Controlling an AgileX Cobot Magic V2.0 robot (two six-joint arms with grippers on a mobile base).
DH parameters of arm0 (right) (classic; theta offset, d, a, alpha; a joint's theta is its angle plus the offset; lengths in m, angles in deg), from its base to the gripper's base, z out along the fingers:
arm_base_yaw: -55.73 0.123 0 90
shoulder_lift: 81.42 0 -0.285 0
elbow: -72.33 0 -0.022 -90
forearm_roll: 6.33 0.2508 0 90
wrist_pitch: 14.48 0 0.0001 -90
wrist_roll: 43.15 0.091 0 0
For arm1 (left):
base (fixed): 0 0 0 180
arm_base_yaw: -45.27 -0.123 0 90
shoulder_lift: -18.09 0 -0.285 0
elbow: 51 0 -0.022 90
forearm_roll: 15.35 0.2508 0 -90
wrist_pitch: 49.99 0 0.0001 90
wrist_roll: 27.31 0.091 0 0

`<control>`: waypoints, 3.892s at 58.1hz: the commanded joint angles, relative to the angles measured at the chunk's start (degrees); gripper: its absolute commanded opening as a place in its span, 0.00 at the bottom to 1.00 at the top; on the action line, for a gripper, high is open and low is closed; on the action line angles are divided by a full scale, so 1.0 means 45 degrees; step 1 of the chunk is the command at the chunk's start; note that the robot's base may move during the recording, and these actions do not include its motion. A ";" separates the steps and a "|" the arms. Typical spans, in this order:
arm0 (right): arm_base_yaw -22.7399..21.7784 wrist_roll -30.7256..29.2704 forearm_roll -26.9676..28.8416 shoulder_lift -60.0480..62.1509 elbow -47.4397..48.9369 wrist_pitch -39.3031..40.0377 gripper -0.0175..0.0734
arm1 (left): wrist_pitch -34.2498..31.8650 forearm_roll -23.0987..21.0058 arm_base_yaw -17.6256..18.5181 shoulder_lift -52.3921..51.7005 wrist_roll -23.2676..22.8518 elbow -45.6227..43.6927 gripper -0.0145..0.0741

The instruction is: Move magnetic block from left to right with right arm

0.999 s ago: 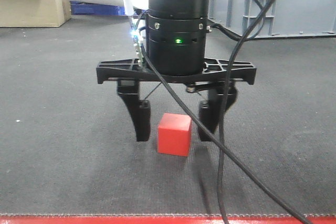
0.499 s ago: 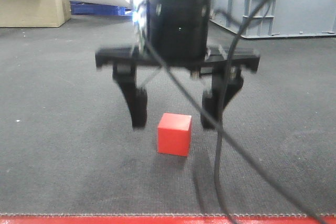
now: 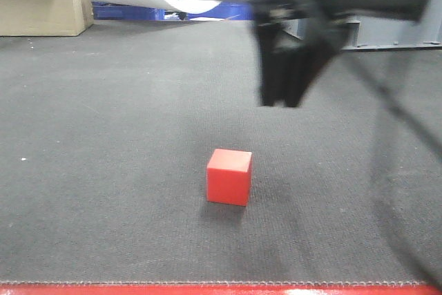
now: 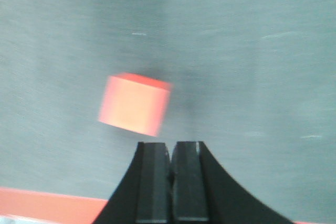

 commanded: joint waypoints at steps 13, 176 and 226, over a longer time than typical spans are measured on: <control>-0.2024 -0.5259 0.0657 0.3509 -0.2976 0.2504 0.25 | -0.1051 -0.0080 0.0064 -0.0090 -0.0014 0.0130 0.03; -0.8654 -0.9756 0.2195 1.9789 -1.6221 1.3684 0.25 | -0.1051 -0.0080 0.0064 -0.0090 -0.0014 0.0130 0.03; -0.8654 -0.9756 0.2195 1.9789 -1.6221 1.3712 0.25 | -0.1051 -0.0080 0.0064 -0.0090 -0.0014 0.0130 0.03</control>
